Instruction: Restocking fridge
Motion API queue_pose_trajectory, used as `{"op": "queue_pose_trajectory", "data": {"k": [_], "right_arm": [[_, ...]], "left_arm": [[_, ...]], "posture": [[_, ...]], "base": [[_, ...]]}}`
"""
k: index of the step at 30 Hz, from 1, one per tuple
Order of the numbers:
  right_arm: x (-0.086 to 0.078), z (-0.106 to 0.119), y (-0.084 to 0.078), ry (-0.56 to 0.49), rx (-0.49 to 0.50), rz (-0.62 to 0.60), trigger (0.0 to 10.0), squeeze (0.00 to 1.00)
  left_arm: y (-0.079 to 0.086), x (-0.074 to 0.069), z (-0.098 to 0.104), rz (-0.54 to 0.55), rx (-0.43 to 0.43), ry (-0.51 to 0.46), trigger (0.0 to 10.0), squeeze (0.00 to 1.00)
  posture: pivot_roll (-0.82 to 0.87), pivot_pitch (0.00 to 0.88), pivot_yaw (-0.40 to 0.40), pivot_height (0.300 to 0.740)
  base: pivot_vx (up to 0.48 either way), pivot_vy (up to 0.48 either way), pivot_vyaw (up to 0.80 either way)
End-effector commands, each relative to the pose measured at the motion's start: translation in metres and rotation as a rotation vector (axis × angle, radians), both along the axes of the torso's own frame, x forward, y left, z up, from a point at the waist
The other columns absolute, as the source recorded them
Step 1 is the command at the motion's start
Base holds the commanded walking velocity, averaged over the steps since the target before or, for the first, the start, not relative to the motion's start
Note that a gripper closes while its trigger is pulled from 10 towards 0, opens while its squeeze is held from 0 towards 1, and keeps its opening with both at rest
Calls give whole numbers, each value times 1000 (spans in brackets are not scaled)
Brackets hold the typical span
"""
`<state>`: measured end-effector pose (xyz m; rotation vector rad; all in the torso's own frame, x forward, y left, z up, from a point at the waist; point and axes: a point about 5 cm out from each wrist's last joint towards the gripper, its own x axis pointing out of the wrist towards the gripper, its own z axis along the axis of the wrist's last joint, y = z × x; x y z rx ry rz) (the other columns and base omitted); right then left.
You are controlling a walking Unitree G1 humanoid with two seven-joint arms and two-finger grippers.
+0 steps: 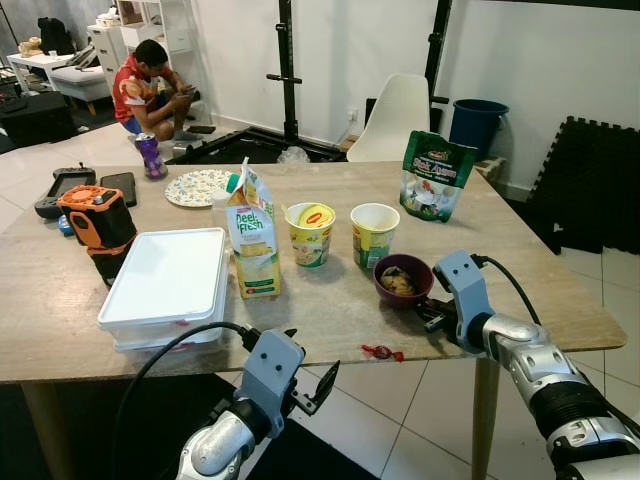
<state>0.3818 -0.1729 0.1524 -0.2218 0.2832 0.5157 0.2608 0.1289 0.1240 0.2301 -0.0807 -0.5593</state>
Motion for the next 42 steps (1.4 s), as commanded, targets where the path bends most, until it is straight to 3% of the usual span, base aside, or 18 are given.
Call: {"op": "queue_pose_trajectory", "data": {"k": [1, 11, 15, 17, 18, 22, 34, 38, 42], "right_arm": [[1, 8, -4, -29, 11, 27, 0, 0], [-14, 43, -19, -91, 85, 250, 0, 0], [-30, 53, -25, -70, 110, 379, 0, 0], [-47, 53, -24, -2, 127, 508, 0, 0], [-47, 53, -24, -2, 127, 508, 0, 0], [-74, 43, -20, 145, 144, 662, 0, 0], [-109, 18, -15, 365, 162, 765, 0, 0], [-116, 3, -17, 437, 129, 741, 0, 0], [-112, -17, -20, 462, 80, 650, 0, 0]], "left_arm": [[-2, 1, -3, -11, 8, 10, 10000, 0], [6, 4, -5, 13, 4, 18, 10000, 0], [12, 0, -8, 26, 7, 28, 10000, 0], [16, -2, -10, 32, 11, 37, 10000, 0], [16, -2, -10, 32, 11, 37, 10000, 0], [22, -7, -16, 45, 20, 56, 10000, 0], [40, -20, -30, 154, -7, 110, 10000, 0], [51, -30, -38, 238, -13, 120, 10000, 0], [62, -37, -52, 335, -39, 175, 10000, 0]], "posture": [[58, 75, 1, 734], [44, 81, 0, 734], [42, 82, 1, 734], [42, 82, 1, 734], [42, 82, 1, 734], [41, 85, 4, 734], [48, 91, 10, 734], [47, 94, 10, 734], [48, 94, 9, 734]], "base": [[0, 0, 0], [0, 0, 0], [0, 0, 0], [0, 0, 0], [0, 0, 0], [0, 0, 0], [0, 0, 0], [0, 0, 0], [0, 0, 0]]}}
